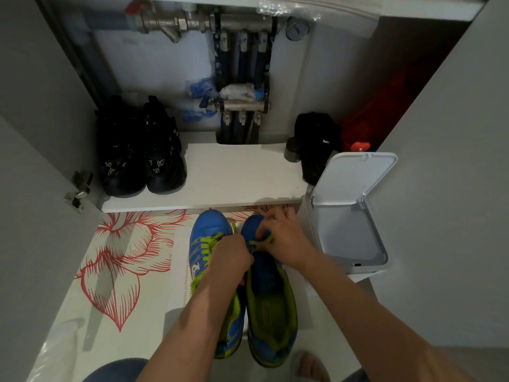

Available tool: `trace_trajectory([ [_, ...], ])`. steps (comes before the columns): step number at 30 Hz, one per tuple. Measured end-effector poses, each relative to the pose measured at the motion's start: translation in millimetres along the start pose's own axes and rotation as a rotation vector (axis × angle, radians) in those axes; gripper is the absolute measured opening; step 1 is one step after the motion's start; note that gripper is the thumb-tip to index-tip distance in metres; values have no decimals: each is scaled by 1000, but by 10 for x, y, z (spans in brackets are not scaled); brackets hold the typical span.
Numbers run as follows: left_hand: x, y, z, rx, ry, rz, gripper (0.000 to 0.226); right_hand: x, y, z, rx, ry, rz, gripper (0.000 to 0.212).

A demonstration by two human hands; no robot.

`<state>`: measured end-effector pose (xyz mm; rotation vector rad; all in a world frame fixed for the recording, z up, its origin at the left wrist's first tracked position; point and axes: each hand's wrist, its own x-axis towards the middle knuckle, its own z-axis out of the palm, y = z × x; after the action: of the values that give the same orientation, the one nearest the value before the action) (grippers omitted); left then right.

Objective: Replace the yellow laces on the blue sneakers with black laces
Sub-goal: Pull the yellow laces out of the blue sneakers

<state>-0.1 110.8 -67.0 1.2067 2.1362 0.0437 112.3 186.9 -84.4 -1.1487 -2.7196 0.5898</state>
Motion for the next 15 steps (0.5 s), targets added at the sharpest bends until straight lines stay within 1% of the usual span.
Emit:
trace_trajectory([
  [2, 0, 3, -3, 19, 3, 1, 28, -54, -24, 118, -112, -103, -30, 25],
  [4, 8, 0, -2, 6, -7, -3, 26, -53, -35, 170, -159, -95, -33, 21],
  [6, 7, -1, -1, -9, -10, -11, 25, 10, 1, 120, -178, 10, -6, 12],
  [8, 9, -10, 7, -48, -28, -16, 25, 69, 91, -14, -157, 207, 125, 3],
  [9, 9, -9, 6, -58, -37, -14, 25, 72, 141, -100, -83, 318, 226, 5],
  [10, 9, -9, 4, -54, -37, -8, 25, 60, 167, -191, 61, 414, 341, 7],
  [11, 11, -10, 3, -42, -34, -2, 25, 45, 179, -261, 219, 472, 426, 11],
  [12, 11, -8, -1, -25, -28, 4, 26, 36, 181, -297, 339, 485, 458, 16],
  [13, 10, 0, -5, -2, -20, 11, 26, 26, 147, -311, 374, 454, 428, 23],
  [15, -1, 16, -11, 46, -1, 24, 26, 21, 72, -220, 239, 302, 249, 33],
])
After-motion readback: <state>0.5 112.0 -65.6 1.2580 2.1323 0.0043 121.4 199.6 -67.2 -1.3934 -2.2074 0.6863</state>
